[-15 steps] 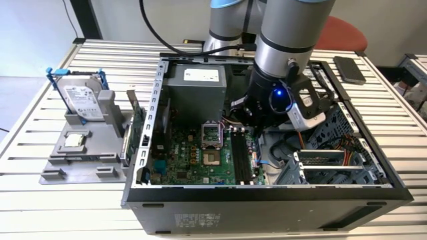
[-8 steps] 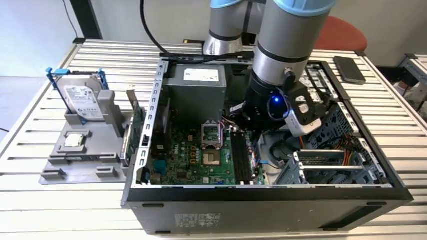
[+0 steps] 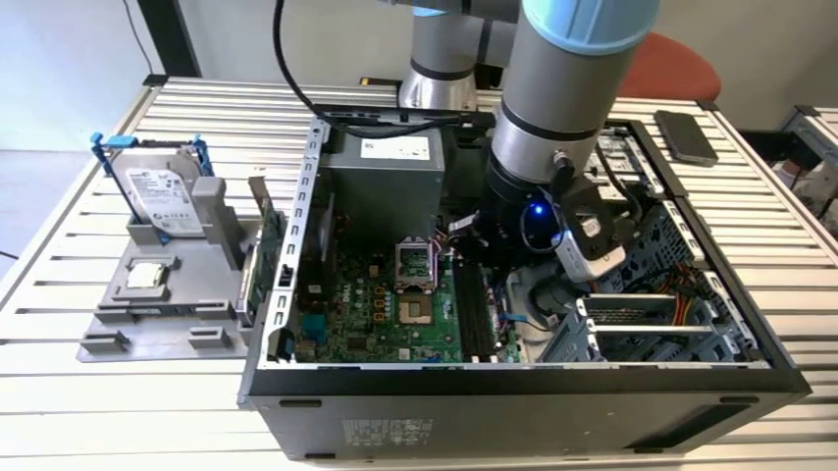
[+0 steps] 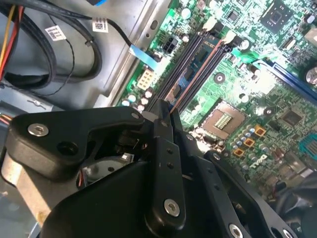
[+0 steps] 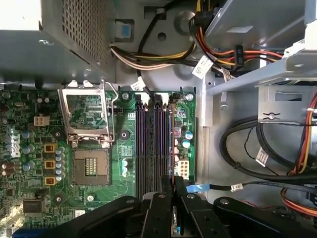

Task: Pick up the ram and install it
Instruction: 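Insert the ram into the slot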

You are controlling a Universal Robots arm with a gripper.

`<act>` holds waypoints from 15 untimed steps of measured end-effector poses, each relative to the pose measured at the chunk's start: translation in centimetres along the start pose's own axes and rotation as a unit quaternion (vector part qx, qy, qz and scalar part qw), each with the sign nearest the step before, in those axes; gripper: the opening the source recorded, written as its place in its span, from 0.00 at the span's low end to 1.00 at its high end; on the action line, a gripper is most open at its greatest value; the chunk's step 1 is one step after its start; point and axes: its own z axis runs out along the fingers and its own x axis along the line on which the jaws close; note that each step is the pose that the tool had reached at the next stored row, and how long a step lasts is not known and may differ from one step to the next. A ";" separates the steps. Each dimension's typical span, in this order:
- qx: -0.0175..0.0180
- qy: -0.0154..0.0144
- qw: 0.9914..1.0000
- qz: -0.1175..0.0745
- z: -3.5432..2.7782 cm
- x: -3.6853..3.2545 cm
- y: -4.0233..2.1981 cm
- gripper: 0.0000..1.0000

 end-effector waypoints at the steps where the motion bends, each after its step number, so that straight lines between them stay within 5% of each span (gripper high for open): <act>1: 0.000 0.000 1.000 0.000 0.16 0.07 0.00 0.00; 15: 0.002 0.000 1.000 0.004 2.40 0.17 -0.06 0.00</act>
